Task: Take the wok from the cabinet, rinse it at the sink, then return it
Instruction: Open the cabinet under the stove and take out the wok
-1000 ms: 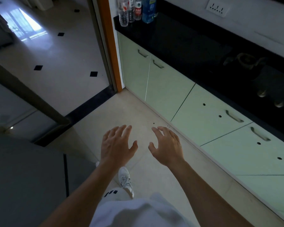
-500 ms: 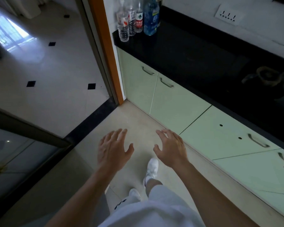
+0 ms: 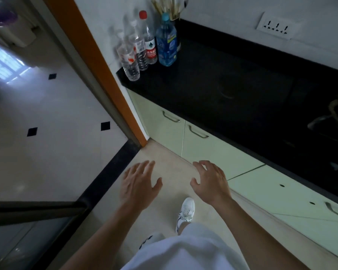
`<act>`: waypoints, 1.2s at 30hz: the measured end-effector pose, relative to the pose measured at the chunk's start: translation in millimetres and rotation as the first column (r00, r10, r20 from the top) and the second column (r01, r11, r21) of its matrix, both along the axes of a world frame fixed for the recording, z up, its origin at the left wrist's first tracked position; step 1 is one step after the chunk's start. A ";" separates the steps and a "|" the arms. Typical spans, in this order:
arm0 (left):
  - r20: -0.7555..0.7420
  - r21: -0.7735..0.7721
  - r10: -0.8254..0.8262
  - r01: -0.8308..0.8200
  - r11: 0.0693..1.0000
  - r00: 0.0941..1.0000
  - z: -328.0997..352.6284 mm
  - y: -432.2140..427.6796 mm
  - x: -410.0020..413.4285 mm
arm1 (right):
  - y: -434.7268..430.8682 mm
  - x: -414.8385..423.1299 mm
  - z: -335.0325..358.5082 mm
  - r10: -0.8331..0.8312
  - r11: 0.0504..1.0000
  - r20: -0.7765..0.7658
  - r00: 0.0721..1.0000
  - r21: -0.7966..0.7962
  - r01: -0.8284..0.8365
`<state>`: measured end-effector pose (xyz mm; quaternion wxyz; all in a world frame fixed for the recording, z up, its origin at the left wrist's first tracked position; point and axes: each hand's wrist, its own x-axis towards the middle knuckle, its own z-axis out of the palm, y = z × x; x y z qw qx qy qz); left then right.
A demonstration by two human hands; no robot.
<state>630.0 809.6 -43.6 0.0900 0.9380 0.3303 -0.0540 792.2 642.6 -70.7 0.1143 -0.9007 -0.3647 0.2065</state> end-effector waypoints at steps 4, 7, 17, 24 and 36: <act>0.001 -0.007 -0.008 0.008 1.000 1.000 -0.1 31.4 45.2 | 24.2 44.8 -4.4 -0.035 0.999 -0.020 0.999 -0.013 0.035; 0.003 -0.014 -0.022 0.022 1.000 1.000 -2.7 54.3 67.1 | 37.8 66.2 -7.8 -0.052 0.997 -0.034 0.998 -0.056 0.050; 0.001 -0.138 -0.159 0.158 0.978 0.987 -25.2 168.3 121.9 | 81.9 76.5 -23.9 -0.191 0.973 -0.007 0.982 -0.134 0.188; -0.053 -0.269 -0.207 0.185 0.945 0.977 -42.4 244.1 162.5 | 112.0 64.3 -32.9 -0.532 0.840 -0.120 0.838 -0.200 0.505; -0.205 -0.742 0.259 -0.322 0.588 0.944 -139.9 224.4 230.8 | 161.0 89.1 -108.0 -0.878 0.335 -0.399 0.265 -0.117 0.935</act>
